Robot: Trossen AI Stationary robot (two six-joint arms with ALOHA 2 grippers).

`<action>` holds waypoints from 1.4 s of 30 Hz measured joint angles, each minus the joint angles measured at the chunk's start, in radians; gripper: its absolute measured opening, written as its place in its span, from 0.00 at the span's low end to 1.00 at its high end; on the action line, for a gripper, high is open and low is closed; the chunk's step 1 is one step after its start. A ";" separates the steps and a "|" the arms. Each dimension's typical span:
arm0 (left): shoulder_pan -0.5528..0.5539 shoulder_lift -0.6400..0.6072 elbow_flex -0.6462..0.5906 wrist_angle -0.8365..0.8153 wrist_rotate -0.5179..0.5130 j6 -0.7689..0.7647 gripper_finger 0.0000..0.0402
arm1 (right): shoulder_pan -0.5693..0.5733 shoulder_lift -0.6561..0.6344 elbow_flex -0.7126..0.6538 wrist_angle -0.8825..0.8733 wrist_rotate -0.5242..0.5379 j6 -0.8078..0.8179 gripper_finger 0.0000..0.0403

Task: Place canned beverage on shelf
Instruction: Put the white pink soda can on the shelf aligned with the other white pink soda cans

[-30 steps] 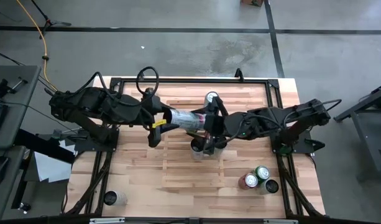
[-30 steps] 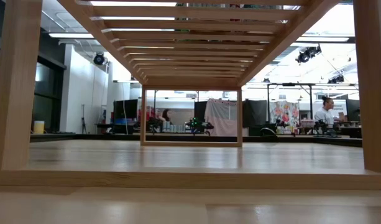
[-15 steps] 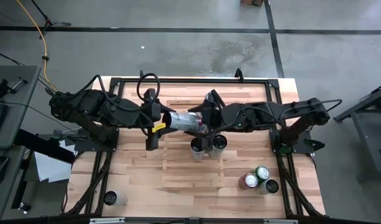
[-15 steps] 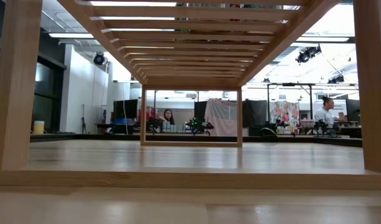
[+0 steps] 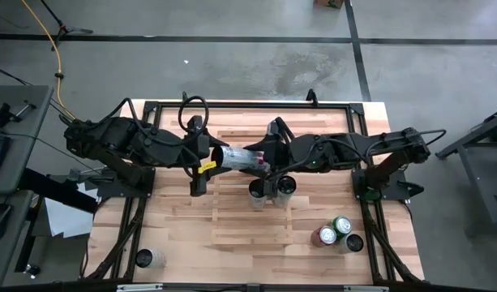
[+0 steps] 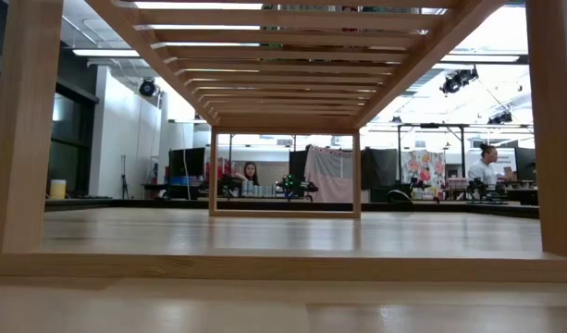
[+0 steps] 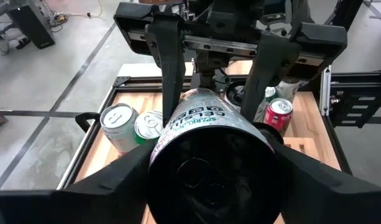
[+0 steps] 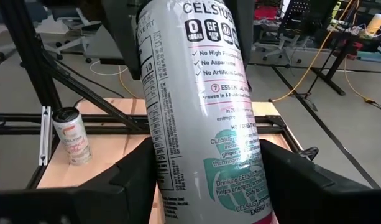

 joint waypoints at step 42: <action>-0.092 -0.387 -1.043 1.634 -0.196 0.118 0.96 | -0.007 -0.098 -0.302 0.811 -0.123 0.068 0.57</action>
